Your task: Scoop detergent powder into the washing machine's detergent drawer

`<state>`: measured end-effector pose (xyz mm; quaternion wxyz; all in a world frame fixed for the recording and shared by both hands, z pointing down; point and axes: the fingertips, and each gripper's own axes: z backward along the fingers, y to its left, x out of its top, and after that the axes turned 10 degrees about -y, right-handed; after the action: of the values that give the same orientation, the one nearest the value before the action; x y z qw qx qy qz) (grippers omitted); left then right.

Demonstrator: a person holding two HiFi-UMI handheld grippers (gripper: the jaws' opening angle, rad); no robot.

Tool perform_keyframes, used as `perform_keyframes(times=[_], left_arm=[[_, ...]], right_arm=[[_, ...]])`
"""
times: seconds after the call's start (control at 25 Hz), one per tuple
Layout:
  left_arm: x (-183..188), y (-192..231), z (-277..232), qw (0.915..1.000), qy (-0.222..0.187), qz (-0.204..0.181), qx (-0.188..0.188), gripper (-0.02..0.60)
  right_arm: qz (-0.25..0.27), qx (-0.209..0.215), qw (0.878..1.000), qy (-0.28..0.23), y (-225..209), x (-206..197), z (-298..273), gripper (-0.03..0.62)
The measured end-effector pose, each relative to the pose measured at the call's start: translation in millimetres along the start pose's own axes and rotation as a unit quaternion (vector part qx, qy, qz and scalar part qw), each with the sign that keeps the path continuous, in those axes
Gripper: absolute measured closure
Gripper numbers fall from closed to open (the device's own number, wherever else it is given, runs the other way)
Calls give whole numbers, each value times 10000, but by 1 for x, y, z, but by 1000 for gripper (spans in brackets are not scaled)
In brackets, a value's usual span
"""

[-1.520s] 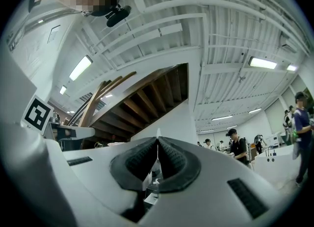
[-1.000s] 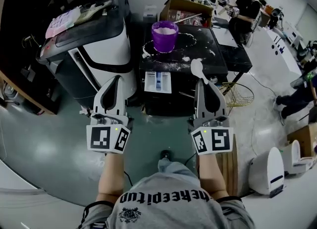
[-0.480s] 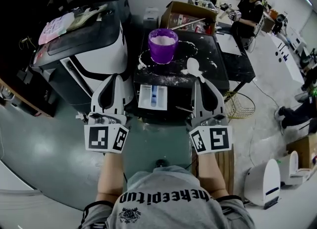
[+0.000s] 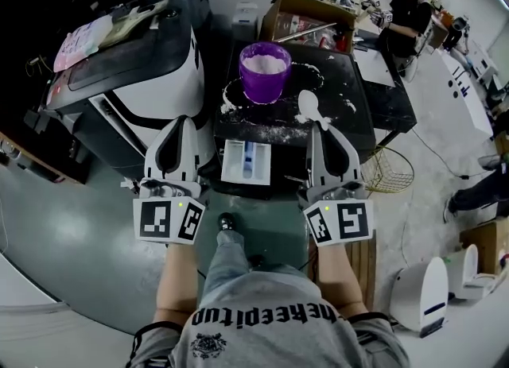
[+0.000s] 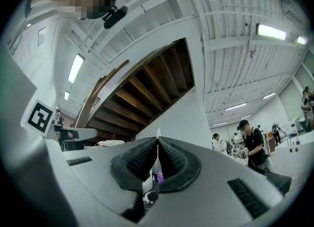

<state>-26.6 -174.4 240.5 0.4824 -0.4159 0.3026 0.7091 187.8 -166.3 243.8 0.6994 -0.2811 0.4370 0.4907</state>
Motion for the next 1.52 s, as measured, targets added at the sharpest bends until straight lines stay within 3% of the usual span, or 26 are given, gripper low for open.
perform_keyframes(times=[0.84,1.2,1.52], left_arm=[[-83,95,-158,9969,80,276,-727,577],[-112,121,-195,9945,188,314,-982,577],[-136,131,-215,9918,325,451,-1151,577]], right_arm=[[160,-467,9985,243,-26,-93,-164,588],[-38,-601,9937,950,-35,-149,-205,588],[-435,-614,9779,1952,-50,-204,-224,588]])
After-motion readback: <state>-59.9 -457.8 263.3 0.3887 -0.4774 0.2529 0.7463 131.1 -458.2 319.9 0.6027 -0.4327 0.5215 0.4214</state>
